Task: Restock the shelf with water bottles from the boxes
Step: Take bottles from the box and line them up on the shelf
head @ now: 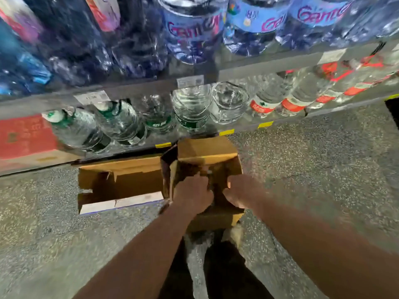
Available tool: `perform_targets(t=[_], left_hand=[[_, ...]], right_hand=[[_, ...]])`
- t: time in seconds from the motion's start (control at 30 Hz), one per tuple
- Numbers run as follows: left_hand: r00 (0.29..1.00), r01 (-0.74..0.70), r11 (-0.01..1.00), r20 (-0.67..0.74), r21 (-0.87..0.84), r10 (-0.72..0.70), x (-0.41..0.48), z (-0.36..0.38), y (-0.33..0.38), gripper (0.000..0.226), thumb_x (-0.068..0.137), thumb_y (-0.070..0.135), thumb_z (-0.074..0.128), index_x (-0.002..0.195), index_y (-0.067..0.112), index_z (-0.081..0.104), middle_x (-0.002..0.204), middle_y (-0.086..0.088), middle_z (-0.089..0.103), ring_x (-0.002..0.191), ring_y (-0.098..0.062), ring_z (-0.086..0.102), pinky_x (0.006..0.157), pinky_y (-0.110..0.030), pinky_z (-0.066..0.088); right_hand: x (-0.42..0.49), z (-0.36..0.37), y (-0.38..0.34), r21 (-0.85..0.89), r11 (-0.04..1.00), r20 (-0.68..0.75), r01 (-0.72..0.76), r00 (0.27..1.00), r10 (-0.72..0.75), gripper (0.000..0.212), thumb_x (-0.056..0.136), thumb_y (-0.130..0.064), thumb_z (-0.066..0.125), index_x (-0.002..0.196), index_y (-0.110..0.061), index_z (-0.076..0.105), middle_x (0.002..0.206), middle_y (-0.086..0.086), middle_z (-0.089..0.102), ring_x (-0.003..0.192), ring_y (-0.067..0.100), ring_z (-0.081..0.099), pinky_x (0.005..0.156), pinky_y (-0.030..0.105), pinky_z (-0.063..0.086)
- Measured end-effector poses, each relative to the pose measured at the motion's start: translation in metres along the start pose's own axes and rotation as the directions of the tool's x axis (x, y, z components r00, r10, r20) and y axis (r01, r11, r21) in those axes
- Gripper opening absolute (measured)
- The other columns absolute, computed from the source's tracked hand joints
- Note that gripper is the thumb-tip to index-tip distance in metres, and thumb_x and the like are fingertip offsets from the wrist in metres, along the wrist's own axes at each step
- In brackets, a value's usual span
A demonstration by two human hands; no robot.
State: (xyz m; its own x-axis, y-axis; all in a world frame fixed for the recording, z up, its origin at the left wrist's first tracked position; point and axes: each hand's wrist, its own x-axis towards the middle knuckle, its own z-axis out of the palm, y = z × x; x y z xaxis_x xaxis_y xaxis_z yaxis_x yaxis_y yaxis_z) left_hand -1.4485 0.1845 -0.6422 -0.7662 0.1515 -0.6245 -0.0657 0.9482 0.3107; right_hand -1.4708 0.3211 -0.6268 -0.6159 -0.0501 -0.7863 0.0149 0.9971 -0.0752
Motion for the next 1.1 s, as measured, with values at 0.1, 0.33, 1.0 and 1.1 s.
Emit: perform_targets(t=[0.1,0.33,1.0,1.1], left_hand=[[0.995,0.067,0.995,0.075,-0.080,-0.061,0.040,0.058,-0.025,0.024,0.093,0.035,0.046,0.107,0.020,0.059,0.108,-0.001,0.059,0.101,-0.024,0.058,0.080,-0.035,0.048],[0.964,0.232,0.958,0.172,-0.169,-0.203,0.160,0.218,-0.076,0.028,0.095,0.028,0.047,0.121,0.019,0.051,0.116,-0.004,0.052,0.101,-0.024,0.056,0.084,-0.040,0.052],[0.744,0.596,0.336,0.345,-0.729,-0.572,0.267,0.356,-0.132,0.075,0.087,0.015,0.066,0.149,0.016,0.025,0.149,-0.012,0.037,0.132,-0.032,0.041,0.109,-0.044,0.035],[0.719,0.599,0.212,0.402,-0.772,-0.566,0.275,0.358,-0.135,0.074,0.080,0.006,0.073,0.144,0.013,0.035,0.142,-0.014,0.045,0.127,-0.034,0.046,0.103,-0.047,0.043]], right_hand=[[0.058,0.052,0.013,0.065,0.997,0.081,-0.035,0.996,0.030,0.029,0.095,-0.030,0.044,0.113,-0.014,0.061,0.115,0.008,0.062,0.106,0.029,0.059,0.080,0.031,0.046],[0.220,0.191,0.033,0.065,0.998,0.192,0.025,0.981,-0.037,0.038,0.100,-0.015,0.039,0.138,-0.013,0.043,0.132,0.013,0.053,0.117,0.030,0.053,0.094,0.035,0.045],[0.343,0.312,0.067,0.642,0.691,0.066,-0.332,0.922,0.382,0.072,0.086,-0.023,0.068,0.143,-0.003,0.028,0.140,0.020,0.045,0.124,0.036,0.048,0.094,0.038,0.043],[0.348,0.318,0.067,0.660,0.669,0.032,-0.342,0.902,0.430,0.080,0.084,-0.022,0.071,0.145,-0.004,0.024,0.145,0.019,0.037,0.129,0.036,0.042,0.098,0.038,0.040]])
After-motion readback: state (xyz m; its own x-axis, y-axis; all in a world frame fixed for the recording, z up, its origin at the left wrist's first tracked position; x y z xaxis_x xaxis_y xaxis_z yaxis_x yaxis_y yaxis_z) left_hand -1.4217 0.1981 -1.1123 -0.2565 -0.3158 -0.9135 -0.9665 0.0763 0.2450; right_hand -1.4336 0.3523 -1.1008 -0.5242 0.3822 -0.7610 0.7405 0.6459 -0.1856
